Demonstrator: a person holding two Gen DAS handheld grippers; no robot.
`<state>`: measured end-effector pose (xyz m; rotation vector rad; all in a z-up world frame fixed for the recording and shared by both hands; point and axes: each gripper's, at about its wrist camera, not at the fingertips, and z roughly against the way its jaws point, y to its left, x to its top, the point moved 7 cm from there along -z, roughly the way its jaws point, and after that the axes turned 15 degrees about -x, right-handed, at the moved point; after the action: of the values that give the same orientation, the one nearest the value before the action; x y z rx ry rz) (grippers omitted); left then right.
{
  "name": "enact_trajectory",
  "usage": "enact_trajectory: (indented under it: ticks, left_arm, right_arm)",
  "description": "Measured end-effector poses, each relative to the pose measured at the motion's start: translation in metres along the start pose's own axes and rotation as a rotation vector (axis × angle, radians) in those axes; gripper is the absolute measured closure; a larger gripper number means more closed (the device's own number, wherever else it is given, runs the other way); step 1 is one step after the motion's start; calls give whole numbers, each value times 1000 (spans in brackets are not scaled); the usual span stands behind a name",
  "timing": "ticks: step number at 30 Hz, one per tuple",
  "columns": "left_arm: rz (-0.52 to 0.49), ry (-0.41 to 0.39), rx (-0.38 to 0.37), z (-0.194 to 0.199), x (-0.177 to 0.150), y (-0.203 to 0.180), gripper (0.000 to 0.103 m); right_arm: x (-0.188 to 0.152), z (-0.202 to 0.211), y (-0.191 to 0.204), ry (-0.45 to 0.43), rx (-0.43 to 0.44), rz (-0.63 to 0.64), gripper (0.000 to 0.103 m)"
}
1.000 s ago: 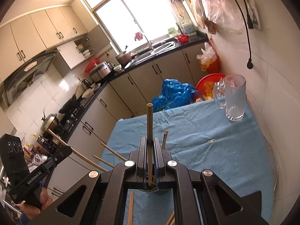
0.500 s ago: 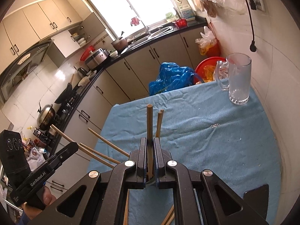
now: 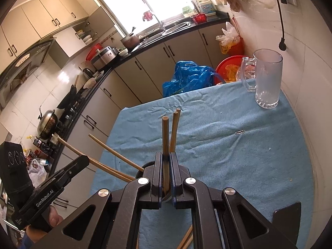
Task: Organize utensils
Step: 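Lower the chopsticks into the holder cup and open both grippers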
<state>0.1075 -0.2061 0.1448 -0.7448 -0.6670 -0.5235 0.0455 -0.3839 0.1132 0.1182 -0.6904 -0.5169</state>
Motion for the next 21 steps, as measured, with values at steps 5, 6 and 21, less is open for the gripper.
enact_trajectory:
  ticks: [5,6,21]
  left_arm:
    - [-2,8,4,-5,0,2,97]
    - [-3,9,5,-6,0,3,97]
    - [2,12,9,-15,4,10,97]
  right_arm:
    - [0,-6,-1,7,-8,-1,96]
    - [0,-7,-1,9,-10,-2,96]
    - [3,-20,3,23,-27,11,96]
